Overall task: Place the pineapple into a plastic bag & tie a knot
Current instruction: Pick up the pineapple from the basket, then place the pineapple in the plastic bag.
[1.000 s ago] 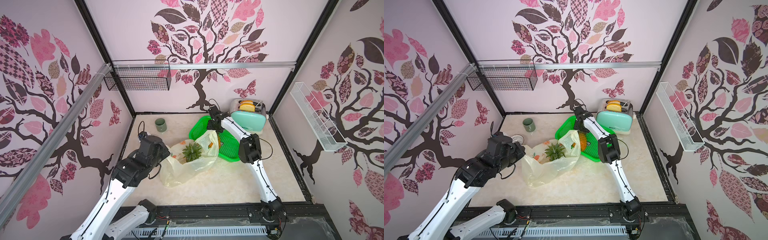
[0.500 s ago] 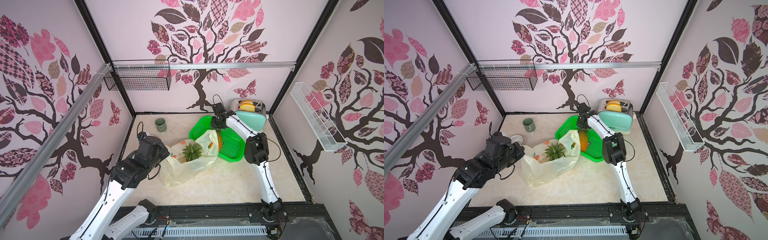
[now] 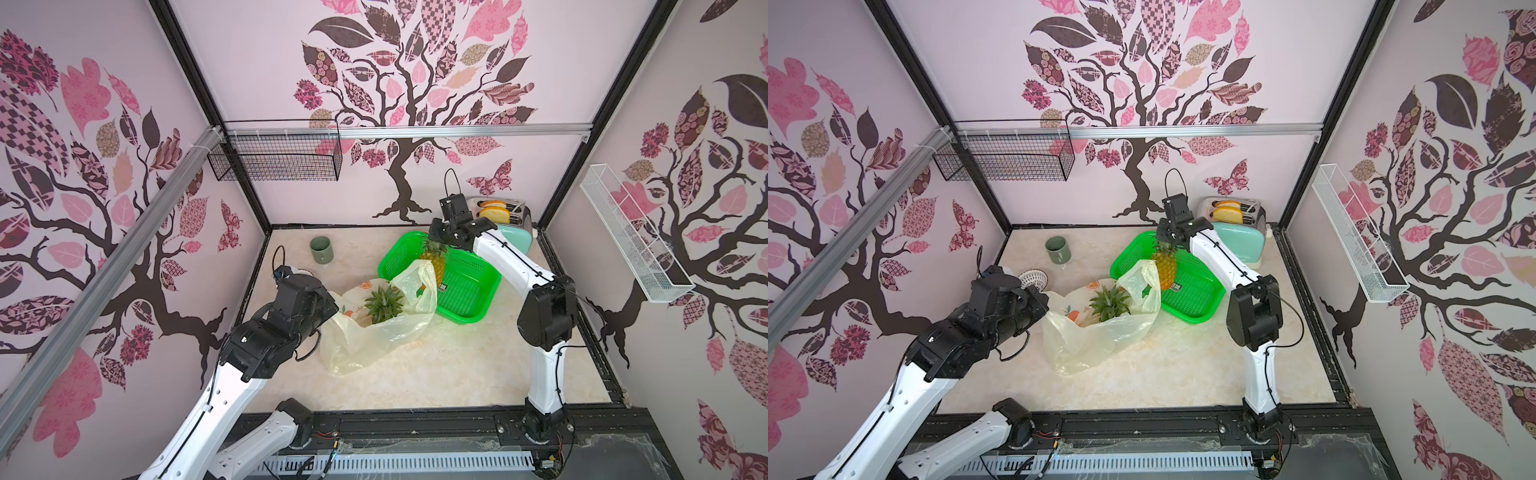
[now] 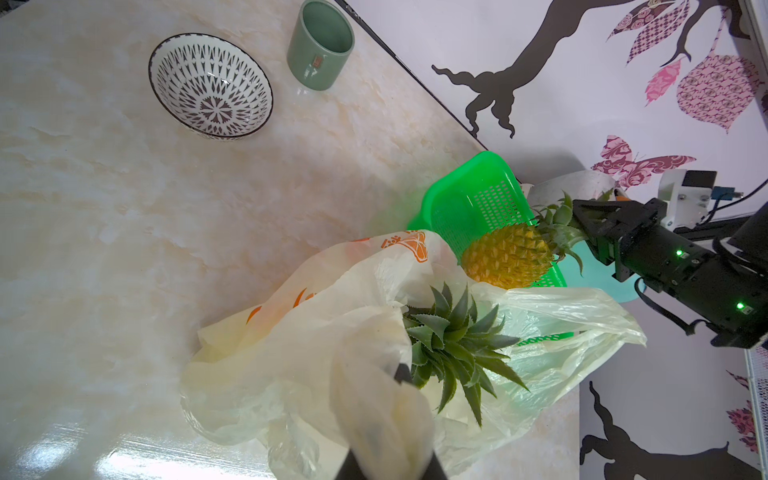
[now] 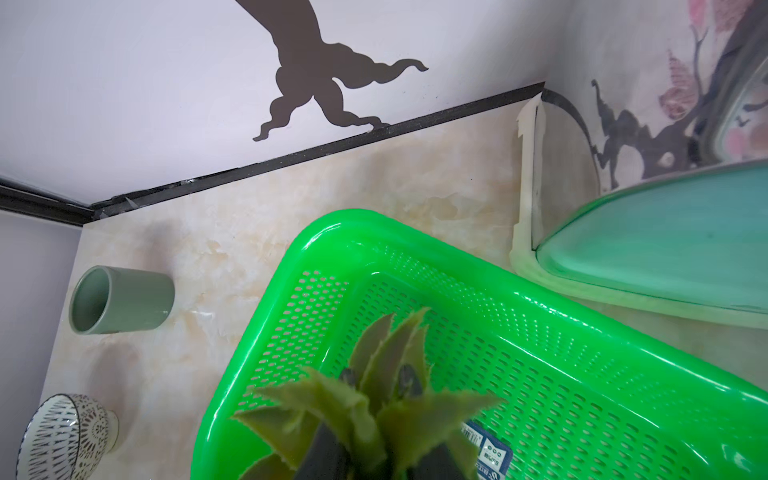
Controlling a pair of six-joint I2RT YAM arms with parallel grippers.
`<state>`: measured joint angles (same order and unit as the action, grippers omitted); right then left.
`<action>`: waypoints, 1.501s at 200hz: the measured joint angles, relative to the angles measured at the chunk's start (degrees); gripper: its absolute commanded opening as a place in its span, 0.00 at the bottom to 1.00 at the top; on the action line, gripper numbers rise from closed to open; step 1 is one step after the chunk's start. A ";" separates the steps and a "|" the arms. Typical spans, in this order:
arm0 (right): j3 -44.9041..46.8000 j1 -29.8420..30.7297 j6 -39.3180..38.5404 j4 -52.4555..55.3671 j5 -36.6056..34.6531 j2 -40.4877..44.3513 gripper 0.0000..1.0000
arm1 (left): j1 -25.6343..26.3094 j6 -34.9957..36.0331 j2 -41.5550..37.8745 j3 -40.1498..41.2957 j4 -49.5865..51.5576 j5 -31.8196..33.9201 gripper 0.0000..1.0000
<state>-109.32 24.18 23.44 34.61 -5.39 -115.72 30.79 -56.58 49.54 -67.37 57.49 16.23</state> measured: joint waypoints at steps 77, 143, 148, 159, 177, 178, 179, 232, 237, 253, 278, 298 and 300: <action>14.62 0.00 -4.72 -10.82 0.83 8.63 0.00 | 0.00 -0.02 -0.52 0.00 0.00 -0.09 0.00; 15.82 0.00 -10.56 -13.22 0.48 22.08 0.00 | 0.00 0.00 -0.57 0.90 -1.01 -1.62 0.00; 15.82 0.00 -11.02 -13.20 0.42 23.02 0.00 | 0.00 0.00 -0.59 0.90 -1.11 -1.84 0.00; 15.82 0.00 -12.02 -13.14 0.44 25.40 0.00 | 0.00 0.04 -0.59 0.92 -1.40 -2.23 0.00; 15.10 0.00 -13.55 -12.33 0.87 28.68 0.00 | 0.00 0.24 -0.59 0.92 -1.60 -2.73 0.00; 15.04 0.00 -13.62 -12.26 0.92 28.81 0.00 | 0.00 0.24 -0.59 0.92 -1.62 -2.78 0.00; 14.95 0.00 -13.75 -12.17 0.94 29.03 0.00 | 0.00 0.28 -0.59 0.92 -1.62 -2.82 0.00; 8.17 1.70 -15.98 -8.15 5.38 33.88 0.00 | 0.00 1.92 -1.22 1.44 -2.40 -4.57 0.00; 7.63 2.34 -15.98 -7.80 5.88 34.29 0.00 | 0.00 2.12 -1.49 1.68 -2.62 -4.81 0.00; 6.64 5.16 -15.78 -7.30 7.43 35.60 0.00 | 0.00 2.67 -2.25 2.38 -3.10 -5.60 0.00; 6.56 10.78 -13.66 -8.09 11.19 37.07 0.00 | 0.00 2.91 -2.73 2.58 -3.41 -6.54 0.00; 6.91 15.45 -12.07 -9.57 12.61 37.16 0.00 | 0.00 2.89 -3.10 2.93 -3.85 -7.34 0.00; 7.06 15.98 -11.91 -9.88 12.68 37.16 0.00 | 0.00 2.86 -3.17 2.97 -3.87 -7.39 0.00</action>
<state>-102.26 40.16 11.53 24.73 7.29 -78.56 30.79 -53.71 46.37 -64.40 53.63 8.84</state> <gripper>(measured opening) 0.167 0.044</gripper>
